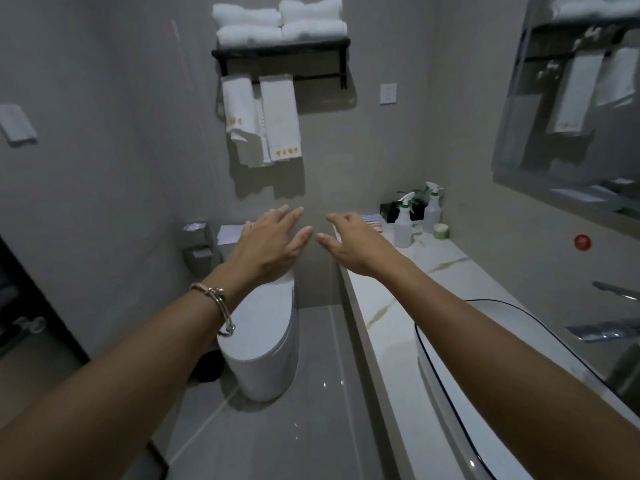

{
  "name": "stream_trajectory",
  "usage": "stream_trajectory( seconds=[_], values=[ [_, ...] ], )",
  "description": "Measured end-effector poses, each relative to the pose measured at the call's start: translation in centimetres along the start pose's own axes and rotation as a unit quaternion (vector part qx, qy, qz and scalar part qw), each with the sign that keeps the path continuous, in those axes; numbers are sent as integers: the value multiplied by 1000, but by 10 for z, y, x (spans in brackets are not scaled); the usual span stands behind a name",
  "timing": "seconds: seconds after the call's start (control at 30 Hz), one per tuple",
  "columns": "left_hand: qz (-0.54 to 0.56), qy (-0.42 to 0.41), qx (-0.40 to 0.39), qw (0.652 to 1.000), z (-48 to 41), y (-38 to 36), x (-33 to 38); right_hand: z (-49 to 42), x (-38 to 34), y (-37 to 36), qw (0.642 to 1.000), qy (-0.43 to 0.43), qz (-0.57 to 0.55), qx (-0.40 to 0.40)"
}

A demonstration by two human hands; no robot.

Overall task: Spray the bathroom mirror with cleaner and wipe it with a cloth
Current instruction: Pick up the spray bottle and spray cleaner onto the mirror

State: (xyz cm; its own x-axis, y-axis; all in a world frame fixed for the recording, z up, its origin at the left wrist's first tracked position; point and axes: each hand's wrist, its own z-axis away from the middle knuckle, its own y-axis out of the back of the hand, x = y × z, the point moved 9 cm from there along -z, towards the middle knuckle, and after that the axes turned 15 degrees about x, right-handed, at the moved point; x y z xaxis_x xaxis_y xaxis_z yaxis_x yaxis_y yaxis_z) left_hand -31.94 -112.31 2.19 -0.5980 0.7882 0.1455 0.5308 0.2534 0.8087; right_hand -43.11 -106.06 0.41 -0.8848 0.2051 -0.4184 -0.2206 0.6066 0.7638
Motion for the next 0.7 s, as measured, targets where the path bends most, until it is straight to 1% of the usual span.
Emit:
stream_trajectory(
  seconds=[0.1,0.17,0.27,0.47,0.7],
  values=[
    [-4,-3,-13,1000,-46,-22,-8,-46,17,-9,1000,-5,11,-7],
    [2,0,-8,1000,-78,-36,-13,-78,32,-14,1000,-8,20,-4],
    [8,-18,-15,1000,-113,-63,-14,-112,59,-27,1000,-29,10,-2],
    [21,-17,-29,999,-158,-116,-13,-147,113,-54,998,-61,31,-14],
    [68,-43,-36,996,-206,-164,6,-176,160,-54,993,-95,69,-5]
  ],
)
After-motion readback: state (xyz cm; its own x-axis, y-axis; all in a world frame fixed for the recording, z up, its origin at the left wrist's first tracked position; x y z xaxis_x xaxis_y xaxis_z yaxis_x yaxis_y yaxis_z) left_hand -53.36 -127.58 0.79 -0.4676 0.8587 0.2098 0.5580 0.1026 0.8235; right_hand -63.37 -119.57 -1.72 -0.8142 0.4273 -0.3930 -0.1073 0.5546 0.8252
